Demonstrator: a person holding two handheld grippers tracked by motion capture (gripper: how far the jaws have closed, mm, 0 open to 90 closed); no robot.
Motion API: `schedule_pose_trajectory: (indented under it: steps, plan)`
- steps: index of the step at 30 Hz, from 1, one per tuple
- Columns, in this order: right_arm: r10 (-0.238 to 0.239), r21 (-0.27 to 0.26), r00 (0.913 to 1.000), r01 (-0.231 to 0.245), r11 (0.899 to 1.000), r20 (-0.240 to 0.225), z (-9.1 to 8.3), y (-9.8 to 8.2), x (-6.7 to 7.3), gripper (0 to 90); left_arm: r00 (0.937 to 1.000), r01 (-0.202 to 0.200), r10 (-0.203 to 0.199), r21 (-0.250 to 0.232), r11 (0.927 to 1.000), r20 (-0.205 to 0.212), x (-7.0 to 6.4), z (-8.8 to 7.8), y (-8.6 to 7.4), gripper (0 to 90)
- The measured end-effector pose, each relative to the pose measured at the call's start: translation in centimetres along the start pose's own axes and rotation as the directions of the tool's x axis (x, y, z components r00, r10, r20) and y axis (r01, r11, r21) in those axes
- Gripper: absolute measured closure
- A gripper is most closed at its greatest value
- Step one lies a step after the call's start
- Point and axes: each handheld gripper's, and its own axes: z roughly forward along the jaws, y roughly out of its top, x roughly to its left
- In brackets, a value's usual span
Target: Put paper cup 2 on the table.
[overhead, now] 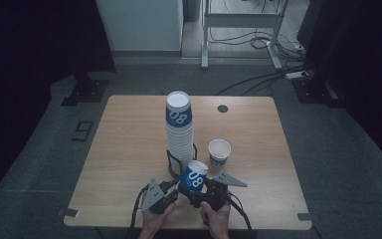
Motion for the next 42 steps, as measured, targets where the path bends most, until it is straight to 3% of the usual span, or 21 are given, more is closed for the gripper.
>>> schedule_pose_trajectory:
  steps: [4, 10, 18, 21, 25, 28, 31, 35, 38, 42]
  plan:
    - [-0.014, -0.008, 0.9999, 0.014, 1.000, 0.001, -0.1, 0.3, -0.1, 10.9, 0.9999, 0.004, -0.004, 0.016, 0.9999, 0.013, 0.0, -0.2, 0.1, 82.5]
    - [-0.034, -0.016, 0.9994, 0.035, 0.999, 0.010, -0.4, 1.1, -0.4, 8.1, 0.9973, 0.021, -0.024, 0.049, 0.9986, 0.070, 0.1, -0.6, 0.1, 82.7]
    - [-0.093, -0.021, 0.9936, 0.095, 0.995, 0.064, -1.2, 1.9, -0.6, 5.5, 0.9881, 0.042, -0.054, 0.087, 0.9953, 0.144, 0.1, -0.8, -0.4, 82.9]
    - [-0.103, -0.040, 0.9906, 0.107, 0.993, 0.090, -1.5, 2.3, -0.7, 5.8, 0.9869, 0.039, -0.055, 0.105, 0.9936, 0.151, 0.1, -0.9, -0.5, 83.0]
    - [-0.140, -0.059, 0.9788, 0.151, 0.987, 0.149, -1.8, 2.6, -0.7, 5.3, 0.9840, 0.042, -0.065, 0.140, 0.9893, 0.166, 0.4, -1.0, -0.3, 83.3]
    - [-0.162, -0.074, 0.9702, 0.178, 0.981, 0.180, -2.1, 2.8, -0.7, 7.1, 0.9853, 0.035, -0.061, 0.159, 0.9866, 0.160, 0.6, -1.0, -0.1, 83.4]
    - [-0.186, -0.070, 0.9643, 0.202, 0.977, 0.189, -2.4, 2.7, -0.6, 12.2, 0.9868, 0.026, -0.055, 0.190, 0.9815, 0.152, 1.0, -1.2, 0.1, 83.5]
    - [-0.220, -0.075, 0.9601, 0.236, 0.969, 0.172, -3.0, 2.5, -0.5, 11.8, 0.9799, 0.051, -0.090, 0.214, 0.9755, 0.178, 1.7, -1.5, 0.4, 83.6]
    - [-0.250, -0.078, 0.9555, 0.264, 0.961, 0.157, -3.5, 2.6, -0.4, 12.2, 0.9797, 0.048, -0.091, 0.233, 0.9712, 0.178, 2.1, -1.8, 0.7, 83.6]
    - [-0.258, -0.079, 0.9427, 0.279, 0.957, 0.212, -4.2, 2.5, -0.4, 12.3, 0.9836, 0.047, -0.091, 0.265, 0.9630, 0.156, 2.7, -2.2, 1.3, 83.6]
